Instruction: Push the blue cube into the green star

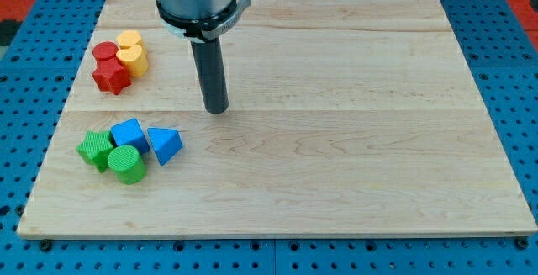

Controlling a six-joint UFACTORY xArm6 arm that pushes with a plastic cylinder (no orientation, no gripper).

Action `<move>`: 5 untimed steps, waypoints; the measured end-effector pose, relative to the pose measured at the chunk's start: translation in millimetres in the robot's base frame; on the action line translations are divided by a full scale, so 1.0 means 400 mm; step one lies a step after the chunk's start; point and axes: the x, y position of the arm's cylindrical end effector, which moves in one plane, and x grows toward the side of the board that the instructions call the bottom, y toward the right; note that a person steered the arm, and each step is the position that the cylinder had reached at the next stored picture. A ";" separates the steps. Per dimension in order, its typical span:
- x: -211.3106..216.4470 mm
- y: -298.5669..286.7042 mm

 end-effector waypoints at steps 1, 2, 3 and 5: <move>-0.049 -0.041; -0.099 -0.029; 0.033 -0.050; 0.062 -0.316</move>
